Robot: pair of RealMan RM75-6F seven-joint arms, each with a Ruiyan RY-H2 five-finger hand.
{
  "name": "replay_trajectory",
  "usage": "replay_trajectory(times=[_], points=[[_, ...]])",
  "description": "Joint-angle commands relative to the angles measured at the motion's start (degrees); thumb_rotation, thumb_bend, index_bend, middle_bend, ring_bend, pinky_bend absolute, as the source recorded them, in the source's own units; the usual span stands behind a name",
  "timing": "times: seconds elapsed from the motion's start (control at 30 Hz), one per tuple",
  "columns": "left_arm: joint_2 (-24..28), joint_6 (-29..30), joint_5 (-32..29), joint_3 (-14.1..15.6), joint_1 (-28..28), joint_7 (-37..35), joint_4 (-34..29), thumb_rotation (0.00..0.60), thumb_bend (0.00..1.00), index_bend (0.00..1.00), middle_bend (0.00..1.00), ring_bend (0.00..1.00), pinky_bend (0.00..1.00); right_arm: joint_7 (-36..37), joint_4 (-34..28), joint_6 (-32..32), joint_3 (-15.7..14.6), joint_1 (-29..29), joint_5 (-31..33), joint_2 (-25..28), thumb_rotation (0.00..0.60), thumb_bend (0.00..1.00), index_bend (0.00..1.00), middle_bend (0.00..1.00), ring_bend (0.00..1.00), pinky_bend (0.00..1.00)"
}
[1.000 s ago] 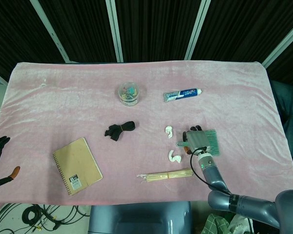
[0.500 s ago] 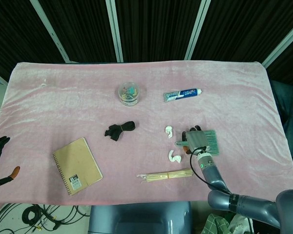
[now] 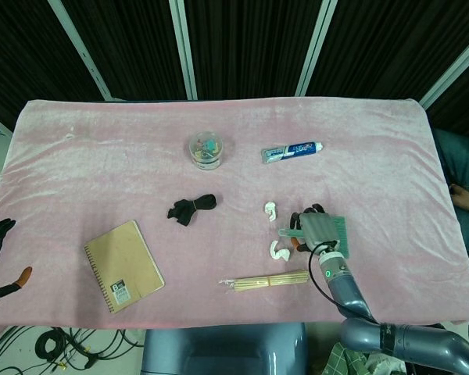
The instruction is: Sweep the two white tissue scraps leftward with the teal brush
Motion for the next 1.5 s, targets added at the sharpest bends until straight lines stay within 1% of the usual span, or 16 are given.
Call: replay_trajectory(times=[0.03,0.23,0.37,0.5,0.6,0.77,0.87,1.03,1.23,1.37,1.5], points=[[0.01,0.04,0.02,-0.01,0.01,-0.06,0.00,0.600,0.28,0.08,0.09,0.00,0.02,4.26,-2.90,1.49,0.49,-2.29,-1.01,0.19,0.600,0.35,0.60,0.53,0.26,0.12],[-0.02,0.14,0.00,-0.01,0.08,-0.02,-0.03,0.600,0.28,0.08,0.09,0.00,0.02,15.48,-5.07,0.51,2.15,-5.56,-4.23,-1.15,0.600,0.35,0.60,0.53,0.26,0.12],[-0.02,0.03,-0.11,-0.03,0.06,0.04,-0.07,0.600,0.28,0.08,0.09,0.00,0.02,22.35,-3.25,0.35,2.64,-7.24,-8.81,-3.26,0.600,0.35,0.60,0.53,0.26,0.12],[0.01,-0.11,-0.24,-0.03,0.03,0.18,-0.08,0.600,0.29,0.08,0.09,0.00,0.02,27.76,-1.70,0.07,3.51,-8.22,-11.26,-4.91,0.600,0.35,0.61,0.53,0.27,0.12],[0.00,-0.23,-0.48,-0.09,0.02,0.34,-0.21,0.600,0.29,0.08,0.09,0.00,0.02,32.14,0.34,-0.06,4.01,-8.76,-14.72,-6.23,0.600,0.35,0.61,0.54,0.27,0.12],[-0.02,-0.28,-0.65,-0.13,0.03,0.60,-0.38,0.600,0.29,0.08,0.09,0.00,0.02,36.55,2.70,1.74,4.47,-9.68,-19.48,-8.24,0.600,0.35,0.63,0.54,0.27,0.12],[-0.02,-0.22,-0.71,-0.14,0.09,0.66,-0.45,0.600,0.29,0.08,0.09,0.00,0.02,38.73,3.91,3.37,4.16,-10.44,-22.17,-9.74,0.600,0.35,0.63,0.55,0.27,0.12],[-0.01,-0.27,-0.77,-0.17,0.08,0.65,-0.46,0.600,0.29,0.08,0.09,0.00,0.02,40.62,5.56,4.21,3.35,-11.22,-24.25,-11.39,0.600,0.35,0.64,0.56,0.28,0.12],[-0.04,-0.23,-0.85,-0.20,0.13,0.79,-0.59,0.600,0.29,0.08,0.09,0.00,0.02,44.27,7.81,4.65,3.65,-11.35,-26.55,-15.06,0.600,0.35,0.65,0.56,0.28,0.12],[-0.01,-0.35,-0.90,-0.18,0.10,0.89,-0.59,0.600,0.29,0.08,0.09,0.00,0.02,47.64,8.79,4.93,4.70,-11.22,-27.87,-17.24,0.600,0.35,0.66,0.56,0.28,0.12],[0.01,-0.49,-1.02,-0.23,0.06,0.76,-0.62,0.600,0.29,0.08,0.09,0.00,0.02,53.67,9.31,3.74,6.98,-10.46,-28.66,-18.70,0.600,0.35,0.66,0.56,0.28,0.12]])
